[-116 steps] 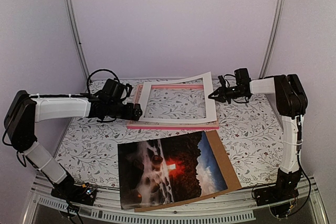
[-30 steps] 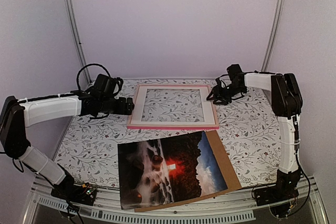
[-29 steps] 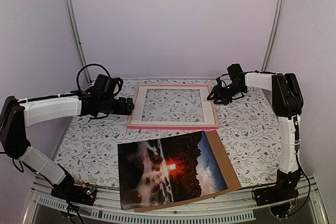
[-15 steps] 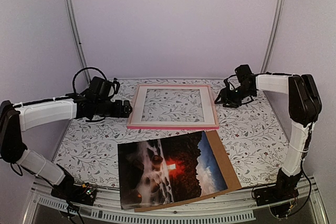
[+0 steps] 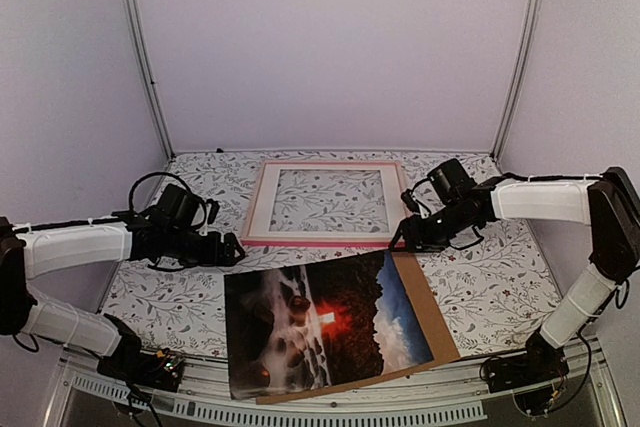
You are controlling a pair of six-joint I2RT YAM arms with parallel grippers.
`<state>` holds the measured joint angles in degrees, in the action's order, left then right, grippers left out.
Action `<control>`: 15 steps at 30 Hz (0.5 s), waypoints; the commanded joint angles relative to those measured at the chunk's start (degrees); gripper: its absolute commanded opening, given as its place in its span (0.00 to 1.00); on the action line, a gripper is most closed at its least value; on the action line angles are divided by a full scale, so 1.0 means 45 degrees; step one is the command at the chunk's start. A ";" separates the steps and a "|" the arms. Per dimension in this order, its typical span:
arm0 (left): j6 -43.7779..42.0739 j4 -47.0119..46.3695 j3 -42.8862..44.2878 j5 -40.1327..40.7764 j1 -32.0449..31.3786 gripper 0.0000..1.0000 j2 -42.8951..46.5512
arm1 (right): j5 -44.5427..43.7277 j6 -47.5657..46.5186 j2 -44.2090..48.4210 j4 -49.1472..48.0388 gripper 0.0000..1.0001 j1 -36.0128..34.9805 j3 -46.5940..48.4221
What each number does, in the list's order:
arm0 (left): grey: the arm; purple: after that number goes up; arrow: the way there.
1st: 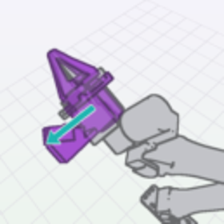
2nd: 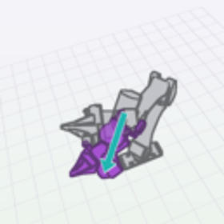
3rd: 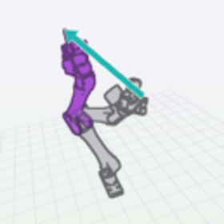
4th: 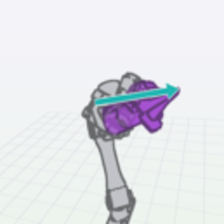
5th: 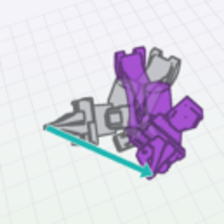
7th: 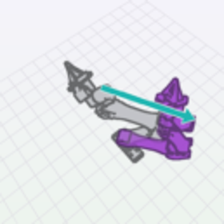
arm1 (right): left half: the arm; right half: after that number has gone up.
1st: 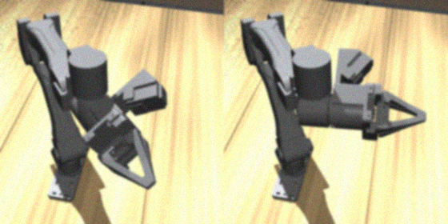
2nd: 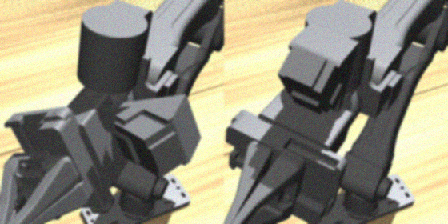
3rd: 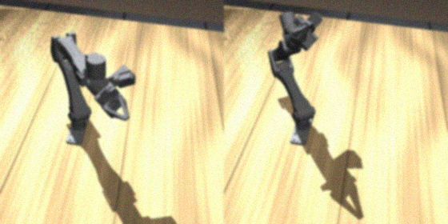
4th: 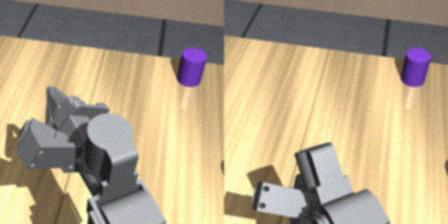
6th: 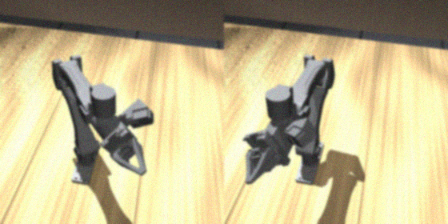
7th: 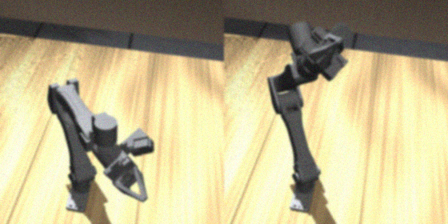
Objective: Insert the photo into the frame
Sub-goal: Place the mat board on the glass panel, then pick up the photo from the backboard.
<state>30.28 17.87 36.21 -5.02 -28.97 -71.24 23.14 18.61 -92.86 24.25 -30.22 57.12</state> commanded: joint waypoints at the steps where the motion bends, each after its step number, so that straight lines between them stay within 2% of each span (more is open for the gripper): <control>1: 0.0992 -0.0033 -0.0759 -0.0527 0.0072 0.93 -0.0071 | 0.0514 0.0900 -0.0006 -0.1462 0.61 -0.0803 -0.0739; 15: 0.0848 -0.1088 -0.1191 -0.1575 0.0367 0.82 -0.1516 | 0.1577 0.1355 -0.1318 -0.2945 0.55 -0.1174 -0.1424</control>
<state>34.57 15.92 31.31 -9.54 -28.42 -76.44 28.38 23.44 -97.14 14.61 -34.98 52.10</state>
